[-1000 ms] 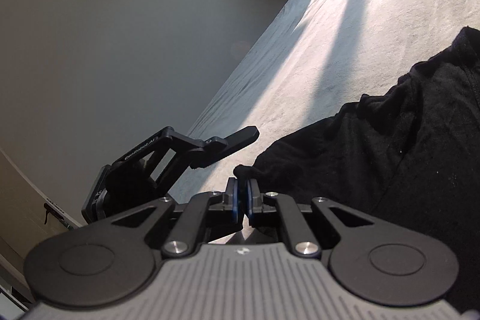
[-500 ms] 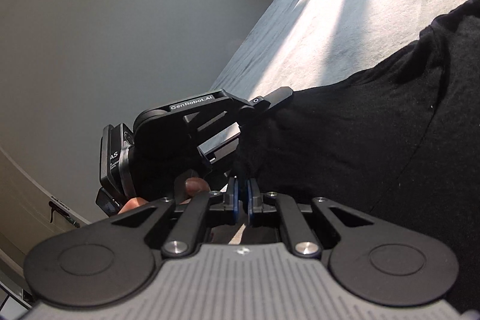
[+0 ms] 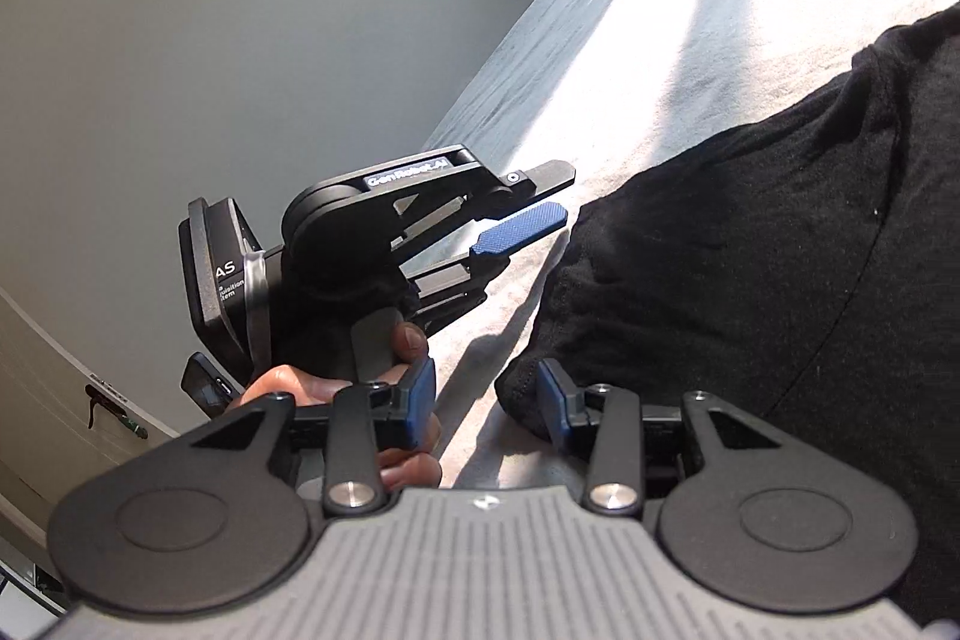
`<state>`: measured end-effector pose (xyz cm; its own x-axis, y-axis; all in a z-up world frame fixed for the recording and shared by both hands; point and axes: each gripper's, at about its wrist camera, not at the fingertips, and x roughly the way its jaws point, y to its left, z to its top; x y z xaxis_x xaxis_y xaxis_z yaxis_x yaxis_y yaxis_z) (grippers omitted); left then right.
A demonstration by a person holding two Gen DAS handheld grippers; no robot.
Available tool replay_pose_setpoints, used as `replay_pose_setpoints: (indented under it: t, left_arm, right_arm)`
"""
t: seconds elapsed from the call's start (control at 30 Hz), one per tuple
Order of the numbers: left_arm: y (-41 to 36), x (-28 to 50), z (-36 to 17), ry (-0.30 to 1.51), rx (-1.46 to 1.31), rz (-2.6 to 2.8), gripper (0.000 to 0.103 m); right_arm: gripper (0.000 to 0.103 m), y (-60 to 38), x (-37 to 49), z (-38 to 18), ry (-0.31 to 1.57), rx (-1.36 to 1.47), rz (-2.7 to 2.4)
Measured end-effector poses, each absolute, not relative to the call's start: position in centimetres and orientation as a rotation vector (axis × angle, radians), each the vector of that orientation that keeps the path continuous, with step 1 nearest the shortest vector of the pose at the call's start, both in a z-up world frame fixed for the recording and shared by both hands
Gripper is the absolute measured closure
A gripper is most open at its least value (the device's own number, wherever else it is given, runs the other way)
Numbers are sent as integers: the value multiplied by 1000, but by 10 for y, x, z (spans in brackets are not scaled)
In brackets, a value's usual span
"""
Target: Fold clothes
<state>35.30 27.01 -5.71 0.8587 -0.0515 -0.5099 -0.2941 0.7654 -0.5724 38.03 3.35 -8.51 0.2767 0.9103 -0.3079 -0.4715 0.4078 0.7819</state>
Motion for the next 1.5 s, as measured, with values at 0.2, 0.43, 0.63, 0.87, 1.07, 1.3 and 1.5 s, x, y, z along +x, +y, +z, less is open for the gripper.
replay_pose_setpoints:
  t: [0.2,0.43,0.63,0.87,1.07,1.3,1.5]
  left_arm:
    - [238,344,-36,493,-660,9,74]
    - [178,376,-84,564,-550,-134,74]
    - [214,383,-95,533,-546,46,96]
    - [232,379,-67,564,-451,207,64]
    - [197,362,-35,594,-489,129,59]
    - [125,355,-9,640,-465,-2,51]
    - [59,349,7,687,-441,-118,51]
  right_arm:
    - [54,-11,390,-69,795,616,713]
    - [65,-45,394,-83,706,451,437]
    - [75,-50,392,-88,674,425,425]
    - [70,-44,397,-87,650,414,423]
    - [66,-47,384,-69,635,417,420]
    - [57,-83,368,-44,646,393,379]
    - [56,-177,347,-30,660,310,280]
